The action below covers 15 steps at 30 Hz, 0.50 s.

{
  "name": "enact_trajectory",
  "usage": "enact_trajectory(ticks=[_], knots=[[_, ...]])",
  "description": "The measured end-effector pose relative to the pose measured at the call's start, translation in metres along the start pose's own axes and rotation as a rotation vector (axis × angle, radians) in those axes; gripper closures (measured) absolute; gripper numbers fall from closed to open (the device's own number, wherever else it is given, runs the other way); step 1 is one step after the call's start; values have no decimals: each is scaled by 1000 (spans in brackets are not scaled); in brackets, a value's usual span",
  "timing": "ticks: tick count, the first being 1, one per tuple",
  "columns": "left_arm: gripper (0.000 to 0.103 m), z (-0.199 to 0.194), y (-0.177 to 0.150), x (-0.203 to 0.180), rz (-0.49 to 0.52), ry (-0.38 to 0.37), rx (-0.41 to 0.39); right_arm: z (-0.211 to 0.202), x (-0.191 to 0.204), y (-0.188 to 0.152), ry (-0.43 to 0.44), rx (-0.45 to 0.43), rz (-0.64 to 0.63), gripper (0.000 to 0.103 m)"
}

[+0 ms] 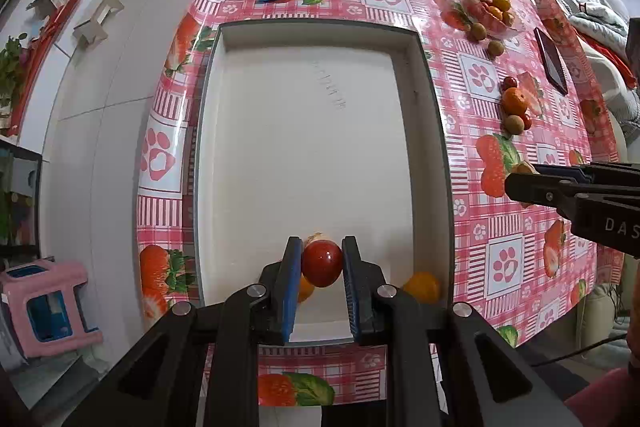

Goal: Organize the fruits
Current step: 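Carry the held tomato and walnut over the white tray, then lower the held tomato and walnut toward the tray floor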

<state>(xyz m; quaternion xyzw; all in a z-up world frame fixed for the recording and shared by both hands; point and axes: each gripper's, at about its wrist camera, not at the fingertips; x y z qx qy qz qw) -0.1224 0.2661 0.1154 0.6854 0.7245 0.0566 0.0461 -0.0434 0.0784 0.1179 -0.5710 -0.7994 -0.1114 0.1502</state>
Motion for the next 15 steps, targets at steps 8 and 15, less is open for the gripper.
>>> enact_trajectory(ticks=[8,15], knots=[[82,6,0,6,2,-2,13,9,10,4,2,19,-15,78],[82,9,1,8,10,3,16,15,15,6,4,33,-21,78]])
Point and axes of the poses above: each gripper's, at about its wrist camera, not at the fingertips, and z roughly the way its jaws point, x to its left, y to its top, and after that the axes turned 7 degrees about y, right-handed
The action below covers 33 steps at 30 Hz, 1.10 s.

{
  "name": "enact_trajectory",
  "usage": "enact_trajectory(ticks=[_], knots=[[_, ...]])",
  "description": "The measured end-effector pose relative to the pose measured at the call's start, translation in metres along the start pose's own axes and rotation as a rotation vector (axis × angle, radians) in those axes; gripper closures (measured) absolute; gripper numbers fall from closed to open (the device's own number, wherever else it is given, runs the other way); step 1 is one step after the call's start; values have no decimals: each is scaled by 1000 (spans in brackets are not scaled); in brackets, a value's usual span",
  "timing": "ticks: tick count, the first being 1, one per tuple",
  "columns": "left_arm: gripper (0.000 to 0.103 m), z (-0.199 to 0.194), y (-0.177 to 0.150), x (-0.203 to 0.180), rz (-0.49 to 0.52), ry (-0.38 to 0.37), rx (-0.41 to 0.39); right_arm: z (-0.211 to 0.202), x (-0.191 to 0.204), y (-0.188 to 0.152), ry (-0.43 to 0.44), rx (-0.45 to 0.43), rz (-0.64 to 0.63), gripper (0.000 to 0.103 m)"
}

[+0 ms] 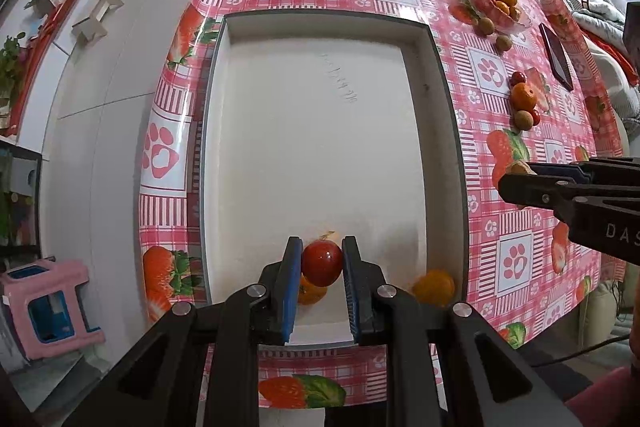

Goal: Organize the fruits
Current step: 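Lower the held tomato and walnut toward the tray floor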

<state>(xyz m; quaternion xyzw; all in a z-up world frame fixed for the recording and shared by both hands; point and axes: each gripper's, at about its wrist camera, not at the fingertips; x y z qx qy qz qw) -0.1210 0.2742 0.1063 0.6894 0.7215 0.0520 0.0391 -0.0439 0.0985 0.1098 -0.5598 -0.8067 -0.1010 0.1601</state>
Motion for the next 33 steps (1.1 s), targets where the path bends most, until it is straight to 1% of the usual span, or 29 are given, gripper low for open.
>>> enact_trajectory(ticks=[21,33], knots=[[82,16,7,-3,31,-2,22,20,8,7,1,41,-2,78],[82,33,13,-7,53,10,35,50,17,9,13,81,4,78]])
Point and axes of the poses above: each gripper's, at about its wrist camera, not at the fingertips, and z roughly the way its jaws point, x to its left, y to its top, and after that the axes turned 7 degrees about y, right-handed
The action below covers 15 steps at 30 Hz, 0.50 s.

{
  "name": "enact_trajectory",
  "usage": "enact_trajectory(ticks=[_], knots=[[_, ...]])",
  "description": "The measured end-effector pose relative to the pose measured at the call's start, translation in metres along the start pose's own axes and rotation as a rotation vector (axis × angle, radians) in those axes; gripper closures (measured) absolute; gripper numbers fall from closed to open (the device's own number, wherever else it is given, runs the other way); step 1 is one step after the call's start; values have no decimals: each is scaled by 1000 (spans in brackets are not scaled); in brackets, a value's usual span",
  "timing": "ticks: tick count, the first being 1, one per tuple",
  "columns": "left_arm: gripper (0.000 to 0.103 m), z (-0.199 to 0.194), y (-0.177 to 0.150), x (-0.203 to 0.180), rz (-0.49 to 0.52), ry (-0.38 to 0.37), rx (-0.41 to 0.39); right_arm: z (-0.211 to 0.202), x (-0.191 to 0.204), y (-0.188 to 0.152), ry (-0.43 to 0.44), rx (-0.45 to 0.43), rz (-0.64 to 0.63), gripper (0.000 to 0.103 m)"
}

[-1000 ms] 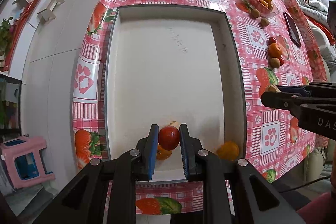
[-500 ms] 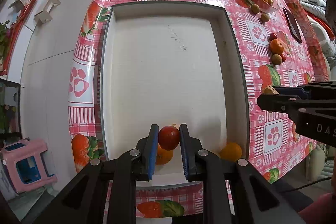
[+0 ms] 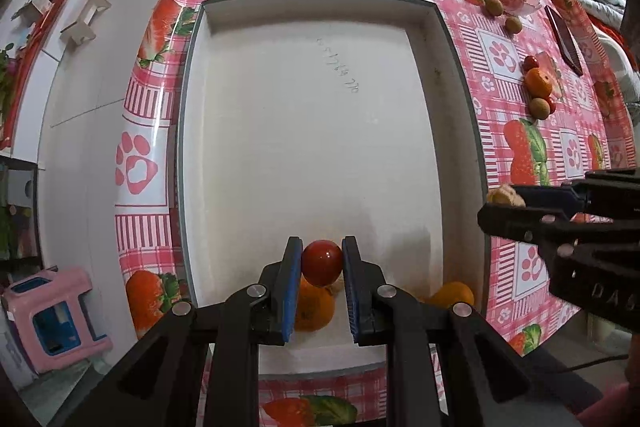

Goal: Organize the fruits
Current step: 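Lower the held tomato and walnut toward the tray floor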

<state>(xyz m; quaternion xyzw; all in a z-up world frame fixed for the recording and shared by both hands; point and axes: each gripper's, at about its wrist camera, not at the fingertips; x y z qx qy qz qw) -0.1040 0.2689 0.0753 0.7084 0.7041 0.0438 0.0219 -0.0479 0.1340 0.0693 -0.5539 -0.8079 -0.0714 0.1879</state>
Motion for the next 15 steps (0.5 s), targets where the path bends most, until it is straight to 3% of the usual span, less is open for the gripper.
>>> enact_trajectory(ticks=[15], knots=[[82,17,7,-8,25,34,23,37,13,9,8,6,35,78]])
Point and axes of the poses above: each gripper's, at about its wrist camera, not at the fingertips, and z roughly the way its jaws point, x to its left, y to its top, and after that the axes turned 7 degrees about y, right-handed
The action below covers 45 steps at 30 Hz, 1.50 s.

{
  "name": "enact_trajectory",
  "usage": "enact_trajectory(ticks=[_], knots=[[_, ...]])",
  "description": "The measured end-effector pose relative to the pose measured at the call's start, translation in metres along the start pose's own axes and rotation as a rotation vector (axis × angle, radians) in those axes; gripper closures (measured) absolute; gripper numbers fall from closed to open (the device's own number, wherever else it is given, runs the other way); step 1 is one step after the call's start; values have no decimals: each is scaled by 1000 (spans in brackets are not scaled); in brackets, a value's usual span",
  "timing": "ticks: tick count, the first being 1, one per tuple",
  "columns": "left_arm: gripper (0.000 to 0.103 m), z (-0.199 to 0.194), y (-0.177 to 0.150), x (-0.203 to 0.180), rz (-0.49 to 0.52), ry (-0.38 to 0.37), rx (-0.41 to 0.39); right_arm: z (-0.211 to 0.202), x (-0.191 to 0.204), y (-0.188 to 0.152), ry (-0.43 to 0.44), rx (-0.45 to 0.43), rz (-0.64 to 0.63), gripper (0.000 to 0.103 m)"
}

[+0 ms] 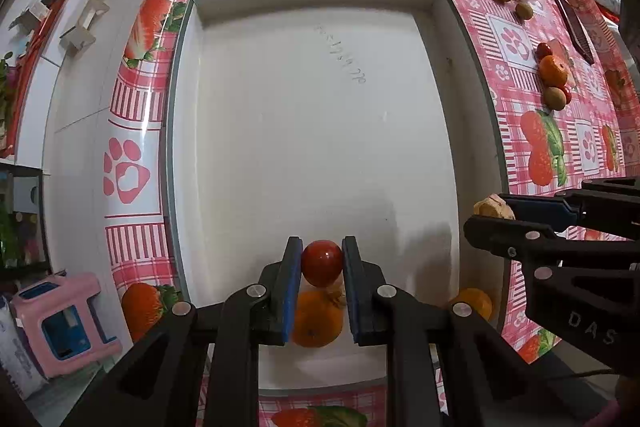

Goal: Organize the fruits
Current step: 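Lower the held tomato and walnut toward the tray floor, then open the left tool to drop the tomato while the right tool releases the walnut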

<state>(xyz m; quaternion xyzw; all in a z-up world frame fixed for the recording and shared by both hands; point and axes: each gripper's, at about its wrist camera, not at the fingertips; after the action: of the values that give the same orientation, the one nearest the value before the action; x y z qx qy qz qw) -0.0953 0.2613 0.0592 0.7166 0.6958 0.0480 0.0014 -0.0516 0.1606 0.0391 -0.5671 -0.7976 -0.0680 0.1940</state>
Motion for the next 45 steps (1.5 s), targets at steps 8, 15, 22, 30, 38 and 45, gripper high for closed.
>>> enact_trajectory(ticks=[8,15,22,30,38,45], knots=[[82,8,-2,-8,10,1,10,12,-10,-9,0,7,15,77],[82,12,-4,-13,15,1,14,14,-11,-11,1,11,18,77],[82,11,-3,-13,17,1,15,13,-14,-9,2,13,22,77],[82,11,-3,-9,16,2,17,14,-14,-10,2,12,22,77],[82,14,-5,-6,19,8,20,12,-10,-5,-1,7,16,77],[82,17,-2,-5,21,15,18,17,-7,-3,3,19,11,77]])
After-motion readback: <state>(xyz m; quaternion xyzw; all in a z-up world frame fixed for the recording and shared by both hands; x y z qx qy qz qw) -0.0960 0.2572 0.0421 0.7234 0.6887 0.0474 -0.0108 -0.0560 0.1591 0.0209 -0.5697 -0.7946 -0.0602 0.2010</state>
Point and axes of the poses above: each gripper's, at about its wrist camera, not at the fingertips, and z roughly the way its jaws point, x to its left, y to its top, and after that the axes turned 7 degrees about y, right-handed
